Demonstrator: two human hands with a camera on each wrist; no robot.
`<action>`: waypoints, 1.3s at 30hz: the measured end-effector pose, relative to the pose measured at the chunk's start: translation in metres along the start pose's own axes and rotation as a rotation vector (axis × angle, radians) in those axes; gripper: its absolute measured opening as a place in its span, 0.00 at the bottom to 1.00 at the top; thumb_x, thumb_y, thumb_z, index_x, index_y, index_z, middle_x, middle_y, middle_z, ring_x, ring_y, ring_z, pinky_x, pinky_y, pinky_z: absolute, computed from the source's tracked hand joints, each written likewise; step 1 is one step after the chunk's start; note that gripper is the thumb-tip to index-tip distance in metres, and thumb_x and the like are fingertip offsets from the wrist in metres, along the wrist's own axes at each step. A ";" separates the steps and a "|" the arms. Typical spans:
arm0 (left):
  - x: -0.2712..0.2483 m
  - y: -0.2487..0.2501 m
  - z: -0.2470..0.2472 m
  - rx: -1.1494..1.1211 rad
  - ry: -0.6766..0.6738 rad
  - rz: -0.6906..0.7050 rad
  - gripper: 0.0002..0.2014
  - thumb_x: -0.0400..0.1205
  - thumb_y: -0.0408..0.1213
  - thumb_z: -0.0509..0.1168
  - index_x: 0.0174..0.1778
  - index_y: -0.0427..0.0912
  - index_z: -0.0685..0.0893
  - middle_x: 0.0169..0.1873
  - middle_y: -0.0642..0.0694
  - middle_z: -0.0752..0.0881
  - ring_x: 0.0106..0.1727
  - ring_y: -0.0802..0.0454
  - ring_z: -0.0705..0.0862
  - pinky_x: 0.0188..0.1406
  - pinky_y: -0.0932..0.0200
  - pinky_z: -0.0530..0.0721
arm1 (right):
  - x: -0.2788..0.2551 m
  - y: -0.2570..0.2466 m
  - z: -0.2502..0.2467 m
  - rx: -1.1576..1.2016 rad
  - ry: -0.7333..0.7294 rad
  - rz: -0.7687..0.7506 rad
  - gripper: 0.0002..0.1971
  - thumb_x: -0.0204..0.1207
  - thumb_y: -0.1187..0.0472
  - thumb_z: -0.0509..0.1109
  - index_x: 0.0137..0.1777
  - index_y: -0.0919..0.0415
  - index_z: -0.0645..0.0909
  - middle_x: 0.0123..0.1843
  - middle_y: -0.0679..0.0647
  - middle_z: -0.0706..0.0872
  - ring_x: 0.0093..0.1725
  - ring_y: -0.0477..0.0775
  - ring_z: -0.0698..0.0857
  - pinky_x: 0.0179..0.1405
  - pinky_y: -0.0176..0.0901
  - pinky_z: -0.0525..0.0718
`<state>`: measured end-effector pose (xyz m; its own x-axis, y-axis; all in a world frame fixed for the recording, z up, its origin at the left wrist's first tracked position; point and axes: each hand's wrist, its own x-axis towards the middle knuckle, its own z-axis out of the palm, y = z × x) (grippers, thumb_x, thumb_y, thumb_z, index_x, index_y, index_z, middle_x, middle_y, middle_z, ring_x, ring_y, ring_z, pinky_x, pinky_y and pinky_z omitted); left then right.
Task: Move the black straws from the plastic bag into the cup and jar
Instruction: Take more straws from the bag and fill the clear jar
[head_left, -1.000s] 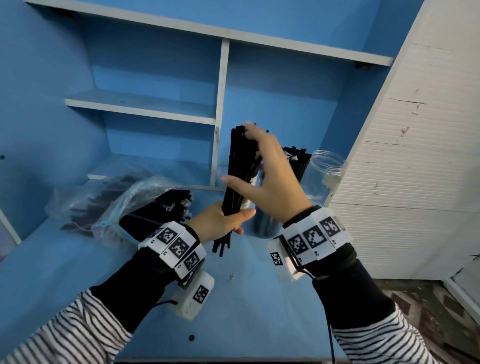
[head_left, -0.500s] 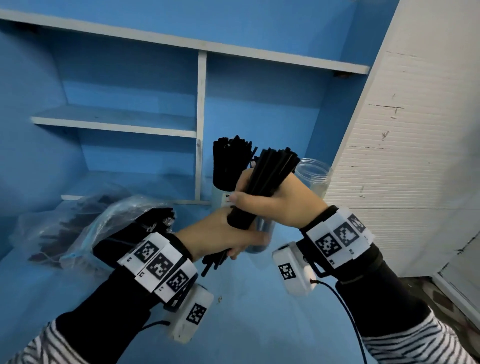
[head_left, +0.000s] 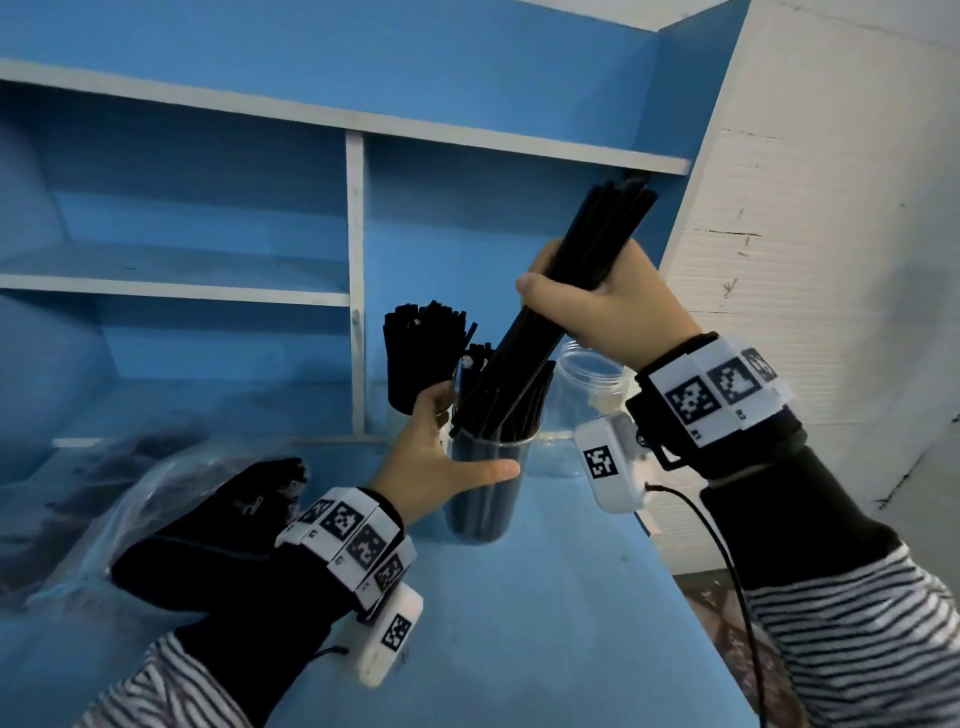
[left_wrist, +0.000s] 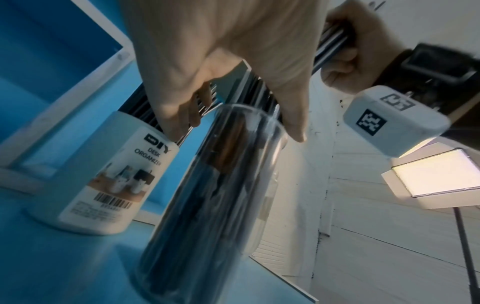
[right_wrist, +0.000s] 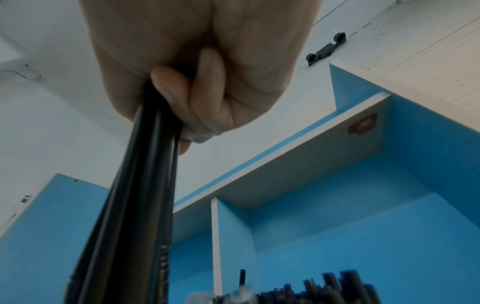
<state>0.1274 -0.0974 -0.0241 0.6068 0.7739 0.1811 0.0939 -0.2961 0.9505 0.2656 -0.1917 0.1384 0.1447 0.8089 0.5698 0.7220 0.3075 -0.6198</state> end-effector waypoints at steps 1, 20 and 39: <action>0.004 -0.001 0.001 0.019 -0.004 -0.014 0.44 0.56 0.51 0.85 0.63 0.68 0.68 0.63 0.64 0.80 0.67 0.62 0.79 0.71 0.53 0.77 | 0.002 0.004 0.002 -0.010 -0.005 0.005 0.11 0.76 0.66 0.70 0.37 0.75 0.79 0.27 0.55 0.76 0.25 0.43 0.74 0.28 0.30 0.73; 0.015 -0.007 0.000 0.027 -0.030 -0.056 0.52 0.47 0.58 0.82 0.68 0.51 0.72 0.60 0.56 0.84 0.62 0.54 0.84 0.65 0.47 0.83 | 0.016 0.037 0.021 -0.169 -0.109 0.120 0.15 0.72 0.62 0.71 0.37 0.77 0.75 0.29 0.61 0.76 0.29 0.49 0.76 0.31 0.41 0.77; 0.014 -0.006 -0.001 0.113 -0.011 -0.047 0.53 0.49 0.61 0.81 0.71 0.53 0.70 0.63 0.57 0.82 0.65 0.54 0.82 0.66 0.47 0.82 | -0.014 0.031 0.027 0.056 0.111 -0.079 0.41 0.71 0.46 0.78 0.79 0.47 0.59 0.73 0.44 0.72 0.72 0.45 0.76 0.69 0.44 0.78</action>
<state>0.1341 -0.0841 -0.0267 0.6084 0.7823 0.1338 0.2102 -0.3213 0.9234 0.2675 -0.1804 0.0965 0.1653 0.7218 0.6721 0.6958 0.3976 -0.5981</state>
